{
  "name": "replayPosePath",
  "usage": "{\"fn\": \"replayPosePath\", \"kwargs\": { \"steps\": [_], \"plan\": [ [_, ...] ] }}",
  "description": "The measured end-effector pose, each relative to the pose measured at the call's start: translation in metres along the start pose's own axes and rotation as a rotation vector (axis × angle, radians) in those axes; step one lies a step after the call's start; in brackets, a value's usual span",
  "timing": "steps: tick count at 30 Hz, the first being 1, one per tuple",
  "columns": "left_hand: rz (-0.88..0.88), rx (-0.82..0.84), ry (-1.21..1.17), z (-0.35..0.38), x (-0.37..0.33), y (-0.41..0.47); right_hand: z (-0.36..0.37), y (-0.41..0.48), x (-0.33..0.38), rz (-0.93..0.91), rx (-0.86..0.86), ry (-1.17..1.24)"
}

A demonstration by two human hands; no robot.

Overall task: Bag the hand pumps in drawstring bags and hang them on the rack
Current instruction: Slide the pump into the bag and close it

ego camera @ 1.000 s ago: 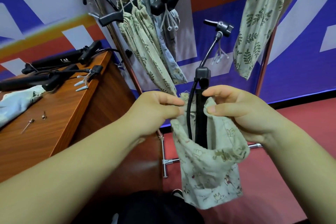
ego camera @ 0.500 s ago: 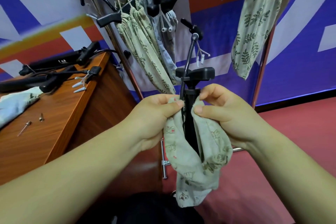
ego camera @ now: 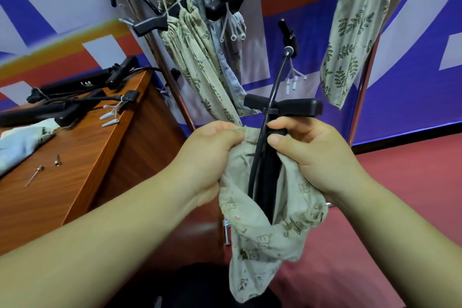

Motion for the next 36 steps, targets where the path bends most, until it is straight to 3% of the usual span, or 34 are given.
{"fn": "replayPosePath", "kwargs": {
  "steps": [5,10,16,21,23,27,29,31,36],
  "plan": [
    [0.068,-0.061,0.097,-0.014,-0.008,0.004,-0.002,0.0,-0.004,0.028,-0.029,0.05],
    [0.183,-0.079,0.2,-0.02,-0.025,0.007,-0.001,-0.001,-0.006,0.026,0.023,-0.146],
    [-0.045,0.117,-0.009,-0.002,-0.009,0.006,0.0,0.001,-0.007,0.013,0.041,-0.252],
    [-0.078,0.116,-0.01,-0.002,-0.007,0.011,-0.003,0.002,-0.007,0.018,0.049,-0.236],
    [-0.048,0.127,0.12,-0.002,-0.004,0.011,-0.003,0.002,-0.013,0.04,0.057,-0.233],
    [0.112,0.091,0.839,-0.016,-0.009,0.017,0.002,0.0,-0.023,0.045,0.095,-0.291],
    [0.163,0.034,1.01,-0.024,-0.017,0.021,0.006,0.0,-0.023,0.029,0.127,-0.34],
    [0.154,0.009,0.889,-0.03,-0.023,0.022,0.007,0.0,-0.021,0.017,0.135,-0.333],
    [-0.058,0.153,0.039,-0.015,-0.013,0.016,0.005,0.003,-0.015,0.001,0.126,-0.277]
  ]
}}
Point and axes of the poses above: each hand's wrist, its own y-axis towards the middle knuckle, its own z-axis out of the palm, x = y × z, the point moved 10 cm from there along y, towards the middle knuckle, and after that the axes turned 1 degree about -z, right-handed, at the moved point
